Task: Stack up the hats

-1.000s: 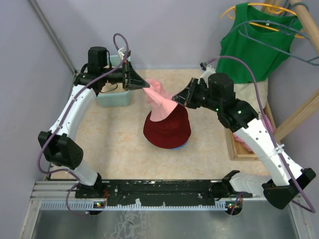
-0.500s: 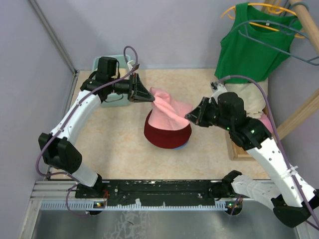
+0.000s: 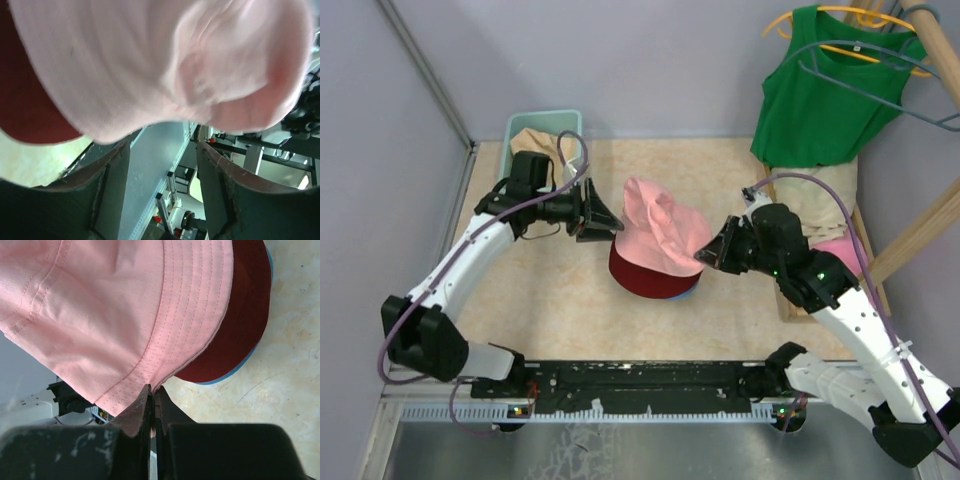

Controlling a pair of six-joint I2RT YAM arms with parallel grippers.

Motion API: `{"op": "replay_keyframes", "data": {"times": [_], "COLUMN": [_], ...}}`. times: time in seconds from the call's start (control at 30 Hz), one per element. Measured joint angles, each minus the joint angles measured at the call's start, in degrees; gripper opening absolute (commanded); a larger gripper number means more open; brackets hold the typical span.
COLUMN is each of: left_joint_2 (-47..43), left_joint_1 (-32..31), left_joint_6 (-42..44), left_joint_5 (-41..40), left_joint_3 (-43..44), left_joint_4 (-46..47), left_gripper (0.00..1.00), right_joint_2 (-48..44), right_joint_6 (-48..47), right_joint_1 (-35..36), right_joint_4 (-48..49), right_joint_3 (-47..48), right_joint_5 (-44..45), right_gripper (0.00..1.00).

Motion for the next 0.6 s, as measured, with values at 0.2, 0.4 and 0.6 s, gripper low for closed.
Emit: {"op": "replay_keyframes", "data": {"times": [0.2, 0.4, 0.6], "left_joint_2": [-9.5, -11.4, -12.1], "left_joint_1": [0.2, 0.2, 0.2], "left_joint_6": [-4.9, -10.3, -13.8], "left_joint_5": [-2.9, -7.4, -12.1], "left_joint_3": [-13.5, -20.2, -23.6], "left_joint_4": [5.6, 13.5, 20.8], "left_gripper": [0.68, 0.71, 0.73], "right_joint_2": [0.6, 0.9, 0.9], "right_joint_6": [0.2, 0.7, 1.1], "right_joint_1": [0.0, 0.0, 0.0], "right_joint_4": [0.1, 0.1, 0.0], "right_joint_3": [0.1, 0.1, 0.1], "right_joint_5": [-0.2, -0.6, -0.7], "right_gripper": [0.0, 0.0, 0.0]}}
